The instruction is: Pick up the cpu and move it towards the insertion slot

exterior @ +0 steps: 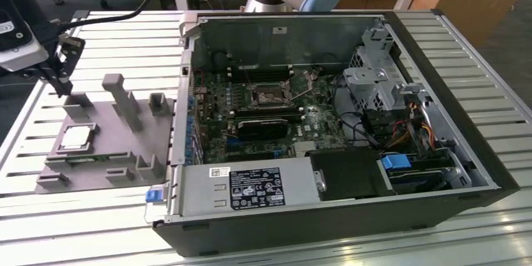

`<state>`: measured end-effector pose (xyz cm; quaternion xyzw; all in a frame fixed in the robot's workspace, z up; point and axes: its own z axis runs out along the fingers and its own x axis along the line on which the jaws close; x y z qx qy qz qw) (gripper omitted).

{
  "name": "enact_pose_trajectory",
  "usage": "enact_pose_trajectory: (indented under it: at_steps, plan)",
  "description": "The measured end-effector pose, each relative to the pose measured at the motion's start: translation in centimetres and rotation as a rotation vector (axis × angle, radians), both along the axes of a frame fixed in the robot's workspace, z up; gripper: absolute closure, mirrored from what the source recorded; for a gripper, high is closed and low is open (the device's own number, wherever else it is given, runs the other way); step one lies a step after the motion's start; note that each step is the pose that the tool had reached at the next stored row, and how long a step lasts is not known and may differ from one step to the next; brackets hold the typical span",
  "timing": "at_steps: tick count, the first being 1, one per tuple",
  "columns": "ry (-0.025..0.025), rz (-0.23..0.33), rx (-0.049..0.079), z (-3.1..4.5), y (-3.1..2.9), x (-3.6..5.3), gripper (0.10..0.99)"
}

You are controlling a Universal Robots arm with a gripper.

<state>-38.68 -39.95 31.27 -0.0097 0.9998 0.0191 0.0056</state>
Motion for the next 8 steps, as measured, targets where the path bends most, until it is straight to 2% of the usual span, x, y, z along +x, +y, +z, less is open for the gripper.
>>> enact_pose_trajectory:
  at_steps: [8]
  plan:
    - [-0.0009, 0.000, 0.000, -0.80, 0.00, -0.27, 0.984]
